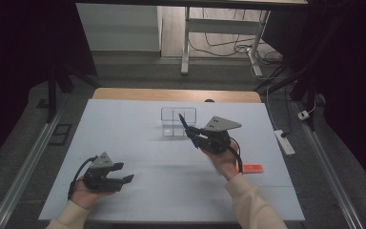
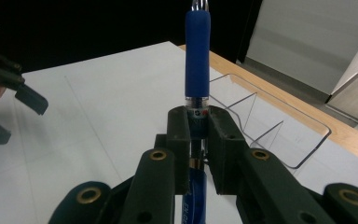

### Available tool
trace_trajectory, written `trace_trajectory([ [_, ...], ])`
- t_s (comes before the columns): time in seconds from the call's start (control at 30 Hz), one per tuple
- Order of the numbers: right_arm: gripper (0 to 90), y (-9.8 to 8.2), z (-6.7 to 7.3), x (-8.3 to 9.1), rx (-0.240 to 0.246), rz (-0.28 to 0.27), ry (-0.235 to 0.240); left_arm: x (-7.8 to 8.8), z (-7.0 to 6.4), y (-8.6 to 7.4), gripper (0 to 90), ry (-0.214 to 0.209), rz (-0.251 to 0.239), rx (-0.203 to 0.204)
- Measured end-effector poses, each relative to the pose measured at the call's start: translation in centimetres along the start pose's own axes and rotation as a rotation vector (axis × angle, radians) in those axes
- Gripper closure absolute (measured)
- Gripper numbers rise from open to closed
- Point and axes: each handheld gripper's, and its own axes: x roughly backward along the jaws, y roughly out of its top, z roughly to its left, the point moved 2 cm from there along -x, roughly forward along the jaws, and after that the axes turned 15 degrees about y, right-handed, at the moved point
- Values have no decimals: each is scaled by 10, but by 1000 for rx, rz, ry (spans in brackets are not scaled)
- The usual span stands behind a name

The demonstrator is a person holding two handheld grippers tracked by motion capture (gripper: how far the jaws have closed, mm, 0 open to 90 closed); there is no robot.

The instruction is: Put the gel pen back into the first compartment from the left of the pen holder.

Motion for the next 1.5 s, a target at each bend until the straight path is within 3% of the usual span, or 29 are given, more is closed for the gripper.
trace_trajectory([
  [0.63, 793, 17, -20, -12, -23, -61, 0, -3, 0, 0, 344, -1, 7, -2],
  [1.5, 792, 38, -45, -49, -65, -94, -27, -5, 1, -1, 344, -3, 8, -1],
])
